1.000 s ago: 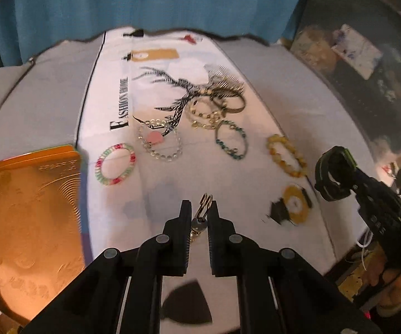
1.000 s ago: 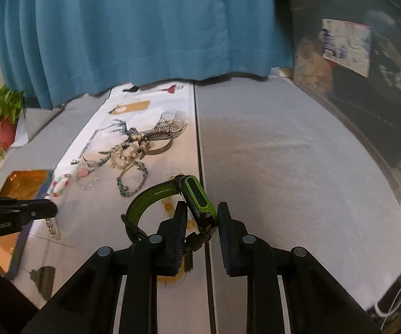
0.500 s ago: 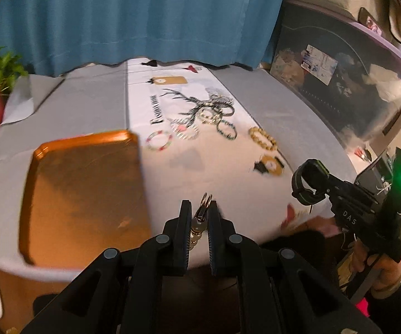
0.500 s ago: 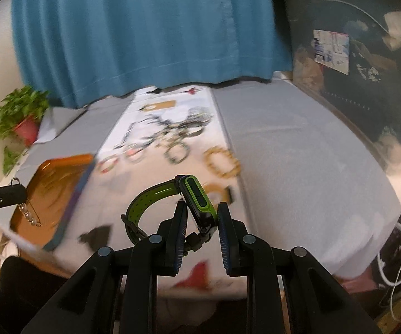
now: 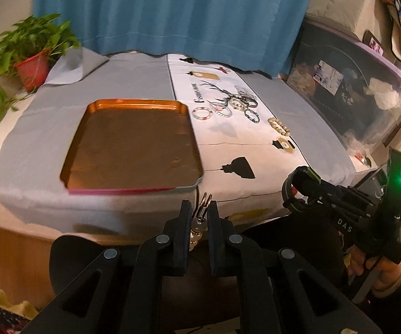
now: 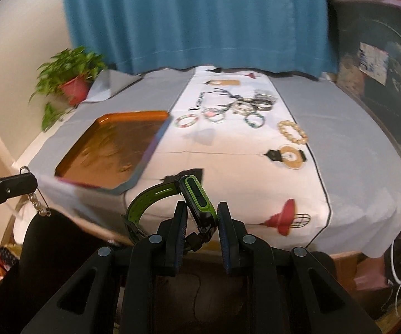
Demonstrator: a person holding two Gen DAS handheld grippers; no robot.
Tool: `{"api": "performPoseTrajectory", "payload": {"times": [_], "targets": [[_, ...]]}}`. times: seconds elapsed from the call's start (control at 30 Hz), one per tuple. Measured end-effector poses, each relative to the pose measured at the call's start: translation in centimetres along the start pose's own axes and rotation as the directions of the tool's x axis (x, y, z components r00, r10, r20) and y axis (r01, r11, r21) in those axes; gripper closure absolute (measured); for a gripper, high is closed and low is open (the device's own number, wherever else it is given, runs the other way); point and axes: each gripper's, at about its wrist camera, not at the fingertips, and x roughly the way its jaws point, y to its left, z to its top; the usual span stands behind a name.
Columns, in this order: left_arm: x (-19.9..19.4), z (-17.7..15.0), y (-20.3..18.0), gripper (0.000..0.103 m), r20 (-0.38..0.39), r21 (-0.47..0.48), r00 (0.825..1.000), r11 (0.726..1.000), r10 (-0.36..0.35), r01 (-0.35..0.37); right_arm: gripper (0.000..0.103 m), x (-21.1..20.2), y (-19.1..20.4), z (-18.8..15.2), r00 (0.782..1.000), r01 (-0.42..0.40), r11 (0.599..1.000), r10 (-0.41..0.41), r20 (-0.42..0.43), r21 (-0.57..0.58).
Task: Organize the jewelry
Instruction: 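Carry the smartwatch with the right tool while the left tool carries the pin into the tray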
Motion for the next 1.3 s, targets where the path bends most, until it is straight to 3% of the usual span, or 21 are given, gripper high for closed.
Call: {"api": "performPoseTrajectory", "payload": {"times": [0.77,1.3], "targets": [[-0.5,0.4,2.1,0.094,0.037,-0.028,0.999,1.0,0.013,-0.012,0.08,0.8,3.0,0.9,1.0,-0.019,0.996,0.017,-0.023,-0.083],[3.3,4.9,6.5,0.094,0.04,-0.041,0.998,0.998,0.057,-0.055,0.08,7.7,8.3,5.1,0.992,-0.103,0.985,0.092,-0.081,-0.135]]}}
